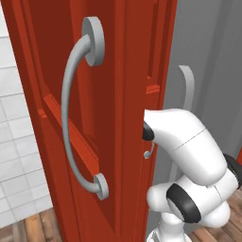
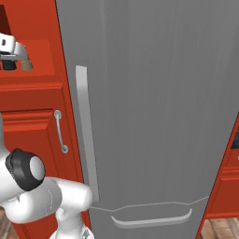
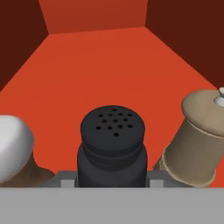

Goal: There are various items on the counter. Only move the condiments/shakers into the cabinet.

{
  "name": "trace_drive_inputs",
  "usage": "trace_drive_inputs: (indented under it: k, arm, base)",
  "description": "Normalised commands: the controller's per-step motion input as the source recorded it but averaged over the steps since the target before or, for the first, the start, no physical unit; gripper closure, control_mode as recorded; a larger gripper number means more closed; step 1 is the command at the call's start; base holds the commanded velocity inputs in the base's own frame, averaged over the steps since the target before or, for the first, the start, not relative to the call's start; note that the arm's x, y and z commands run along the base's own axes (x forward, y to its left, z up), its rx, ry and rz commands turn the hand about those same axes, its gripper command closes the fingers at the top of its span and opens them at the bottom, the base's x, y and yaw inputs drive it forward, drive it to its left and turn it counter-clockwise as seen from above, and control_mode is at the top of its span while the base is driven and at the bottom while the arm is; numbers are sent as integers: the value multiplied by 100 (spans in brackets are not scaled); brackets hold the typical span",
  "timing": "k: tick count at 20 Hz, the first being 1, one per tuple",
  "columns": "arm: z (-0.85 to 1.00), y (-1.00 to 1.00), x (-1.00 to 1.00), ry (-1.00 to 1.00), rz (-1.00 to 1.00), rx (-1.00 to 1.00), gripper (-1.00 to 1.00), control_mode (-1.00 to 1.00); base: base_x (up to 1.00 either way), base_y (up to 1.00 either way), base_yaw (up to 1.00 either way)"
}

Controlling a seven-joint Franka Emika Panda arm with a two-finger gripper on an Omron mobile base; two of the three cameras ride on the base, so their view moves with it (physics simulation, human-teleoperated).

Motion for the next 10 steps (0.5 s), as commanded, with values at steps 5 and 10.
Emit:
trace_drive_inputs:
  k: [5, 10]
  arm:
    - [0, 5, 2, 0, 0, 0, 100, -100]
    - [-15, 0, 0, 0, 0, 0, 100, -100]
  base:
    - [0, 0, 0]
    - [0, 0, 0]
